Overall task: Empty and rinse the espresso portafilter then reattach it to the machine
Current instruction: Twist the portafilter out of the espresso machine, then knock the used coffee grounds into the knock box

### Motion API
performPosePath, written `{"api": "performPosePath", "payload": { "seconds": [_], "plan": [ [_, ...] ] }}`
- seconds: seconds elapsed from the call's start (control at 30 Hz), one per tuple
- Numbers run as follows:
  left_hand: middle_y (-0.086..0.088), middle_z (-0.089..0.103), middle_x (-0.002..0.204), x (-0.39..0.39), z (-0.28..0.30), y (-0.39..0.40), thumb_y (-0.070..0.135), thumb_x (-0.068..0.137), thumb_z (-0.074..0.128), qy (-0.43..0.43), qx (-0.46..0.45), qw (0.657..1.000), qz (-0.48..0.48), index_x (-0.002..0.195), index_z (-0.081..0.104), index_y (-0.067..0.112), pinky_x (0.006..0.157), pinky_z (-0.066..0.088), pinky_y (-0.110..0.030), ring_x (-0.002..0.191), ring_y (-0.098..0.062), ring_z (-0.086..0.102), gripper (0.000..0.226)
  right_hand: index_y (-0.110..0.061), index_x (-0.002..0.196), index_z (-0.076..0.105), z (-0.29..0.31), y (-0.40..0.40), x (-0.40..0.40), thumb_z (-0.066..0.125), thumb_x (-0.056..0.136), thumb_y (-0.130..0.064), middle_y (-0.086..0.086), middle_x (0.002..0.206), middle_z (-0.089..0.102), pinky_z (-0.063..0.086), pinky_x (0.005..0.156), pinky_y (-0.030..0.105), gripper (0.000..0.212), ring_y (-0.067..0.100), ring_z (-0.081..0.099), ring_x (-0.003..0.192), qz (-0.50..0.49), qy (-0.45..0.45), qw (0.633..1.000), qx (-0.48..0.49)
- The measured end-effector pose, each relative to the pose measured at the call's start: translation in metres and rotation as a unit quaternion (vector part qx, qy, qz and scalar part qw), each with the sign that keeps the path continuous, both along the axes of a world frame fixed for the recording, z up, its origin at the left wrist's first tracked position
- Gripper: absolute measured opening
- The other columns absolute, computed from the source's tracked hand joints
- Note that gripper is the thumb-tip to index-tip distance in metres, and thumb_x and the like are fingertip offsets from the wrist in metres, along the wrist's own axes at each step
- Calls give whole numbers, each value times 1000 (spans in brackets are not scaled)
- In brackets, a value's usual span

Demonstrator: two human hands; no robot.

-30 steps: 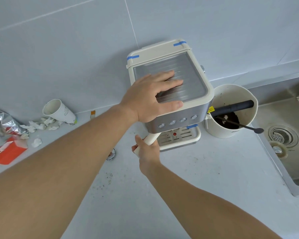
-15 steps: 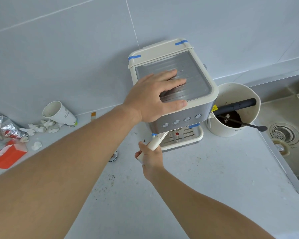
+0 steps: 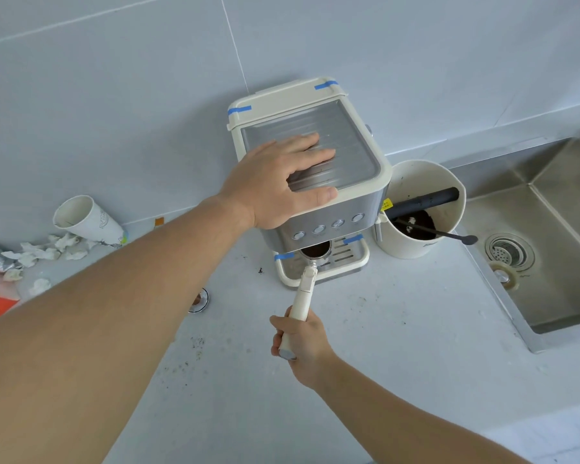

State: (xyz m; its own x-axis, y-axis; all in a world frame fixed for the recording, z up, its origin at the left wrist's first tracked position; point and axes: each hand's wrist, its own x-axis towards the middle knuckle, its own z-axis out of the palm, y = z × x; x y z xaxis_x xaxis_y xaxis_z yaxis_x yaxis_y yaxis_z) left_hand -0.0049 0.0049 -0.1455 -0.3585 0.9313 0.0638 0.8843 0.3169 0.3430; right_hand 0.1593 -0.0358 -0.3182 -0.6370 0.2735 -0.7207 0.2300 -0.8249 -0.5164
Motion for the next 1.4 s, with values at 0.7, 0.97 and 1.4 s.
{"api": "performPosePath", "payload": {
  "seconds": [0.7, 0.97, 1.4],
  "plan": [
    [12, 23, 161, 8, 6, 3, 65, 87, 42, 16, -47, 999, 12, 148, 32, 41, 121, 8, -37, 147, -5, 17, 66, -9, 81, 46, 31, 67, 112, 58, 85, 6, 7, 59, 47, 35, 45, 27, 19, 21, 41, 44, 88, 18, 996, 20],
    [8, 43, 150, 24, 5, 21, 52, 94, 47, 40, 14, 996, 78, 139, 48, 29, 108, 29, -33, 136, -15, 40, 50, -9, 82, 46, 42, 100, 139, 55, 86, 6, 7, 59, 46, 35, 45, 28, 19, 20, 41, 43, 96, 36, 994, 27],
    [2, 28, 161, 30, -2, 49, 59, 92, 43, 21, 2, 992, 126, 144, 42, 34, 120, 11, -44, 149, -13, 19, 57, -10, 96, 48, 62, 171, 152, 51, 92, -4, 7, 61, 43, 30, 47, 30, 8, 20, 37, 44, 45, 63, 995, 71]
  ]
}}
